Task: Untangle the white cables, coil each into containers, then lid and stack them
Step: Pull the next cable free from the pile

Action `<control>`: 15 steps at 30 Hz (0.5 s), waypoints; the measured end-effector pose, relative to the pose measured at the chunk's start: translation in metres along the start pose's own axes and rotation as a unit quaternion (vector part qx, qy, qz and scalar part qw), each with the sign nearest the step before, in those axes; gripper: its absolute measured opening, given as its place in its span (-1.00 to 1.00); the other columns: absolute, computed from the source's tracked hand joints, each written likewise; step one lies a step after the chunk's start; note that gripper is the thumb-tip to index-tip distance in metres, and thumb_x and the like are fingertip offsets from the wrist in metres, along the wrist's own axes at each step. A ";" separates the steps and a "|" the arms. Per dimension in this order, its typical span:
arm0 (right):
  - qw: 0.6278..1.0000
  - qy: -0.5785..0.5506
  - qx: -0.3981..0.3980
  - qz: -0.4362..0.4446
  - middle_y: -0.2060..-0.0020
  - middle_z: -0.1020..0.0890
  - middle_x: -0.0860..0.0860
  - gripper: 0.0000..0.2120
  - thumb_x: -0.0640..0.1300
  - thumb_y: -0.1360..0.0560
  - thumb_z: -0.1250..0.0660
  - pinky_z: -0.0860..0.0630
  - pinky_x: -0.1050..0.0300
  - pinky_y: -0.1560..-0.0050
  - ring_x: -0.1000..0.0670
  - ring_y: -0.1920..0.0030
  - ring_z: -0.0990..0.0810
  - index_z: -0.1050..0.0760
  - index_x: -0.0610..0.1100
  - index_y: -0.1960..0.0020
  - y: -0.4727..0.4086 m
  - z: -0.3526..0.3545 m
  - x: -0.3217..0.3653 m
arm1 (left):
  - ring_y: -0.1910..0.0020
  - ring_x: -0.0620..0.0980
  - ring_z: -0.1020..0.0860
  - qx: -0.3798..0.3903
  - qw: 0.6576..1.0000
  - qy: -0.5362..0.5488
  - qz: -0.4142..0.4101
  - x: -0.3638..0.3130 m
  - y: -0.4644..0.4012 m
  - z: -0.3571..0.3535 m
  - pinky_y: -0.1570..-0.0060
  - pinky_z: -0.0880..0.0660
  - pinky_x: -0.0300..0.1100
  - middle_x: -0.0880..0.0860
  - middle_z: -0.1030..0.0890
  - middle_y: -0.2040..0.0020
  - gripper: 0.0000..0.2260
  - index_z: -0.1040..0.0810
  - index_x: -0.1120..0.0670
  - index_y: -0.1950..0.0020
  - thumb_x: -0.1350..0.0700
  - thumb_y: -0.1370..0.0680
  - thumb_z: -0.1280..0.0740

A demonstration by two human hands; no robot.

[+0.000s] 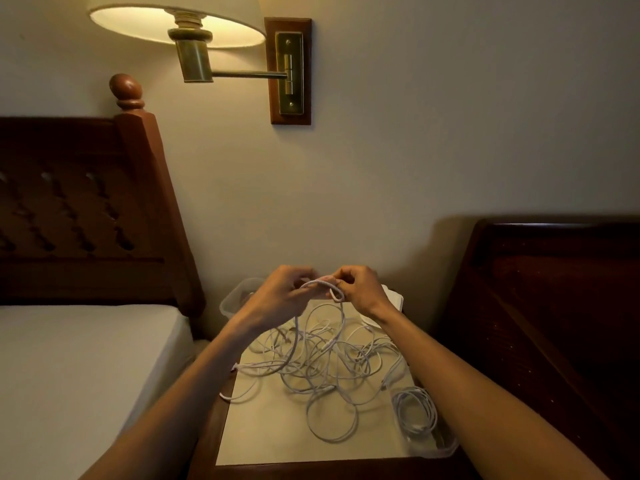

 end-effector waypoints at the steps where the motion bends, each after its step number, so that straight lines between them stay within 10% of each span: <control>1: 1.000 -0.025 0.002 -0.014 0.30 -0.65 -0.15 -0.88 -0.25 -0.56 -0.34 -0.66 -0.02 0.20 -0.14 0.23 -0.70 -0.57 -0.23 0.15 0.000 0.002 -0.002 | 0.37 -0.03 -0.40 -0.028 0.998 0.037 -0.034 -0.002 0.000 0.002 0.30 -0.36 -0.09 0.07 -0.51 0.40 -0.67 -0.62 0.17 0.14 -0.09 -0.54 -0.30; 8: 0.983 -0.124 0.052 -0.127 0.22 -0.63 -0.20 -0.79 -0.02 -0.69 -0.04 -0.58 -0.05 0.25 -0.20 0.18 -0.69 -0.23 -0.14 0.02 0.012 -0.001 -0.013 | 0.49 -0.12 -0.21 -0.146 0.952 0.263 -0.053 -0.006 -0.002 0.032 0.52 -0.19 -0.31 0.01 -0.28 0.42 -0.69 -0.48 0.01 0.35 0.15 -0.61 -0.24; 12: 0.974 -0.190 0.027 -0.124 0.33 -0.55 -0.16 -0.80 -0.13 -0.70 -0.02 -0.59 -0.04 0.24 -0.16 0.28 -0.65 -0.30 -0.18 0.05 0.007 0.003 -0.005 | 0.47 -0.12 -0.32 -0.186 0.982 0.013 0.026 0.034 0.001 0.049 0.46 -0.28 -0.23 -0.06 -0.40 0.47 -0.73 -0.48 0.07 0.37 0.11 -0.54 -0.33; 15: 0.935 -0.313 0.011 -0.168 0.43 -0.34 0.00 -0.78 -0.18 -0.69 -0.04 -0.44 0.21 0.43 0.07 0.48 -0.33 -0.36 -0.17 0.08 0.002 0.015 0.002 | 0.31 -0.07 -0.49 -0.060 0.982 -0.098 0.147 0.074 0.012 0.053 0.30 -0.46 -0.10 0.03 -0.58 0.29 -0.82 -0.54 0.11 0.22 0.01 -0.32 -0.38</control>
Point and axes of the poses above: each hand's wrist, its own y-axis away from the middle knuckle, its own z-axis out of the back of the hand, x = y × z, the point moved 2 cm from there along -y, towards the middle knuckle
